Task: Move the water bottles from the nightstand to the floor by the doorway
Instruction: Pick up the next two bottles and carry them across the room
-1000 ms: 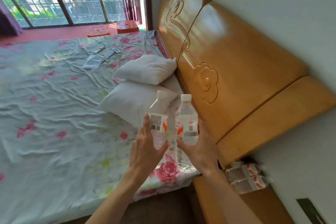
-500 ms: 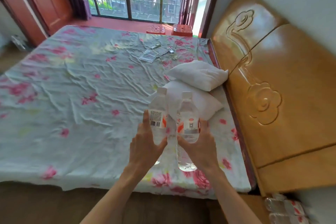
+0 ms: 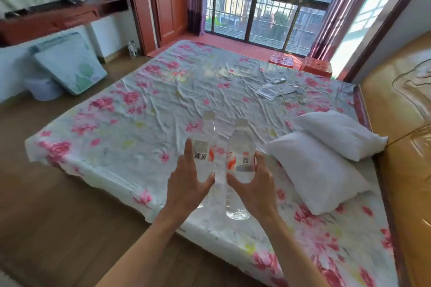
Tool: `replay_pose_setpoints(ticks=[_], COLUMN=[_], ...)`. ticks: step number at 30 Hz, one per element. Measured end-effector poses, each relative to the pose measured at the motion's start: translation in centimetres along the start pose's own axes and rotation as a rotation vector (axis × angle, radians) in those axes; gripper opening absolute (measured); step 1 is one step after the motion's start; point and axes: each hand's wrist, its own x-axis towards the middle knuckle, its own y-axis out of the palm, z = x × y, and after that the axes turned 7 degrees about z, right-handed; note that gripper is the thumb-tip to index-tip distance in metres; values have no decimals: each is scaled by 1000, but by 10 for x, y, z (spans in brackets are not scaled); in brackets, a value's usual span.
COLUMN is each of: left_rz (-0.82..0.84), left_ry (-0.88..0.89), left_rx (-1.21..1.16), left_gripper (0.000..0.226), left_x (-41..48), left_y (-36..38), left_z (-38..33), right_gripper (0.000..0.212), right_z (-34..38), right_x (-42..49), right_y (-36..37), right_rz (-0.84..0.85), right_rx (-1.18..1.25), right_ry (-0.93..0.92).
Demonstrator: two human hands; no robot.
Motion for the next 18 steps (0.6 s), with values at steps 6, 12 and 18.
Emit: replay_pose_setpoints(ticks=[6, 12, 18], left_rz=[-117, -256, -404], left_ry=[-147, -304, -394], left_rx=[13, 43, 53], left_gripper=[109, 113, 111], left_x=[6, 8, 20], left_y=[-51, -100, -137], left_z=[51, 101, 156], right_gripper=[71, 76, 78], right_z=[40, 83, 124], right_x=[27, 54, 92], right_y=[67, 137, 213], right_rz=[150, 308, 475], right_rx=[36, 81, 119], right_ry=[-117, -203, -292])
